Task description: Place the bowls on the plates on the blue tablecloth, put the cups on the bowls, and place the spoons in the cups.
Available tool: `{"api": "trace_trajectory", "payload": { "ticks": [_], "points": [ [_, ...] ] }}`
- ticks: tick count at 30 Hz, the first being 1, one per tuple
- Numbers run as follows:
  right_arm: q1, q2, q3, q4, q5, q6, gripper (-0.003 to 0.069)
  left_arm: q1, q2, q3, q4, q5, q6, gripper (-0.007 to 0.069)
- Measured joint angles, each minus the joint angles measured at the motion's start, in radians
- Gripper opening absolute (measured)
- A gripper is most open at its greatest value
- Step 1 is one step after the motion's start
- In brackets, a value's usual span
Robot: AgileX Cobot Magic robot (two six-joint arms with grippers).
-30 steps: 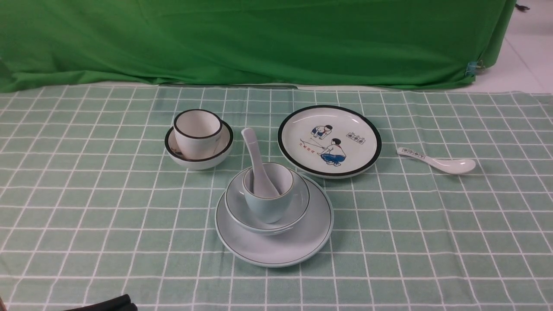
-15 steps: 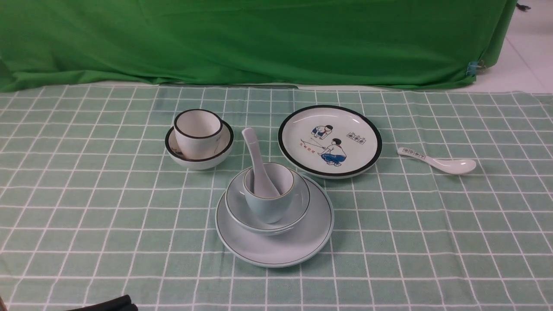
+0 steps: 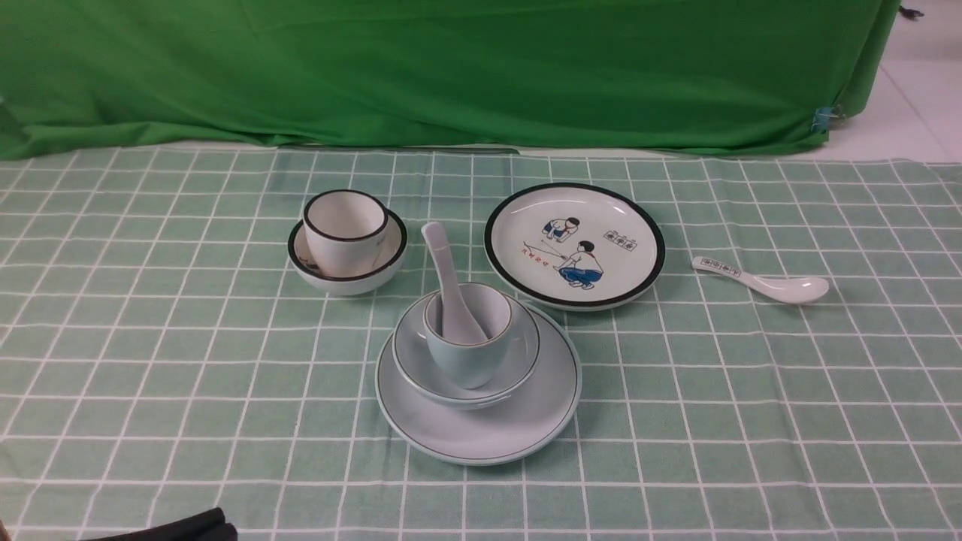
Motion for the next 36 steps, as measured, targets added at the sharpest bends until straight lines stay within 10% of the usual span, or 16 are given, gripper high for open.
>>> {"api": "trace_trajectory", "payload": {
  "ticks": [13, 36],
  "points": [
    [0.0, 0.0, 0.0, 0.0, 0.0, 0.0, 0.0088, 0.696, -0.174, 0.145, -0.066, -0.076, -0.091, 0.0013],
    [0.0, 0.0, 0.0, 0.0, 0.0, 0.001, 0.0113, 0.756, -0.175, 0.153, -0.077, 0.118, -0.153, 0.0013]
  ]
}}
